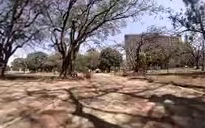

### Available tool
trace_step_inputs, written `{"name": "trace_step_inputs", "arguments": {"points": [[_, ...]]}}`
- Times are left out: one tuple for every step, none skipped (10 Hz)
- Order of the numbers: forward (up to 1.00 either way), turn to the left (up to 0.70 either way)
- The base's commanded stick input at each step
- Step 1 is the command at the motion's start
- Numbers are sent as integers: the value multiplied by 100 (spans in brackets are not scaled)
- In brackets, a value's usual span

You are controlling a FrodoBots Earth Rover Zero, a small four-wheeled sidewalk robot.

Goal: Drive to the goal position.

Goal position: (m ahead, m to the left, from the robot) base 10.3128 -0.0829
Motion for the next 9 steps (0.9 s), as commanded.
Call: {"name": "trace_step_inputs", "arguments": {"points": [[100, 0], [100, 0], [100, 0], [100, 0], [100, 0], [100, 0], [100, 0], [100, 0], [100, 0]]}}
